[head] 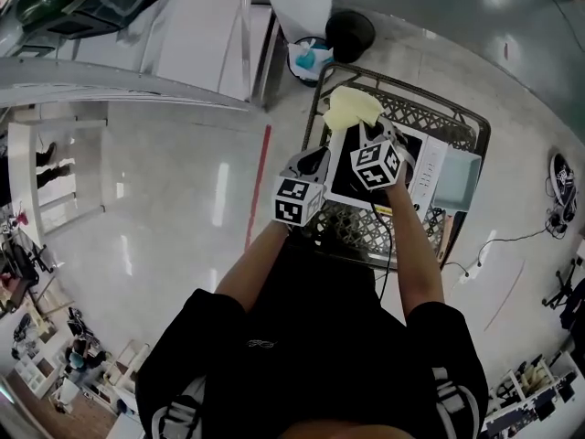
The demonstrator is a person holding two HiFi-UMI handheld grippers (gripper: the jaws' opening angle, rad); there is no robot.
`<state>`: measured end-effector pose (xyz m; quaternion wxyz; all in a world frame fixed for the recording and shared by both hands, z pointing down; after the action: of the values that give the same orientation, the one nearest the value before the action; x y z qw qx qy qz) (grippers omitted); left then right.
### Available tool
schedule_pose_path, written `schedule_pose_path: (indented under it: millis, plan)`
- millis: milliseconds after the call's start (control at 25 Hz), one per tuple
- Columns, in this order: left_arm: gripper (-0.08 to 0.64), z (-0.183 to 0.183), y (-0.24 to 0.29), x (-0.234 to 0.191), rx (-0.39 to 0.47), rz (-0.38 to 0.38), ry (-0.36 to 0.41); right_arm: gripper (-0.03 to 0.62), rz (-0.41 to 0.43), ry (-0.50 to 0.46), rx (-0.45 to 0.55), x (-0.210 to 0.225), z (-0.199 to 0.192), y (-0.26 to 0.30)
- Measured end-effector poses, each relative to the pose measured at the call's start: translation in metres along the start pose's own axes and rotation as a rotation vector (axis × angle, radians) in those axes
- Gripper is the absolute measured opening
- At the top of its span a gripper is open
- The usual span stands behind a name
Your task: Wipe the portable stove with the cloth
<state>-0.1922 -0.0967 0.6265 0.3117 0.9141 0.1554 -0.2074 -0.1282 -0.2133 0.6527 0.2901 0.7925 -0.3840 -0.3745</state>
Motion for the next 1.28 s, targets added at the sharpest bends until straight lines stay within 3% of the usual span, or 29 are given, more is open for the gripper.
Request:
schedule_pose_path:
  millis: [920, 1280]
  plan:
    - [0.017, -0.005, 0.04, 0.051, -0.016, -0.046, 0.014, 0.023, -0.049, -0.021, -0.087, 0.041, -0.071, -0.013]
    - [0.017, -0.01, 0.053, 0.068, -0.018, -0.058, 0.012, 0.023, -0.011, -0.009, -0.128, 0.054, -0.094, -0.015]
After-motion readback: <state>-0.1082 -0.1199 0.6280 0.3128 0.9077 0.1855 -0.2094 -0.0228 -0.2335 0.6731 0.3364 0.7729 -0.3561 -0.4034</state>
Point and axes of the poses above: the fingertips, and each gripper's own axes: y forward along the fingers, x to its right, z out of its top, the point moved 2 cm from there along -y, backward along the fingers, and after that the axes turned 7 degrees about -z, right-handed, at the moved point
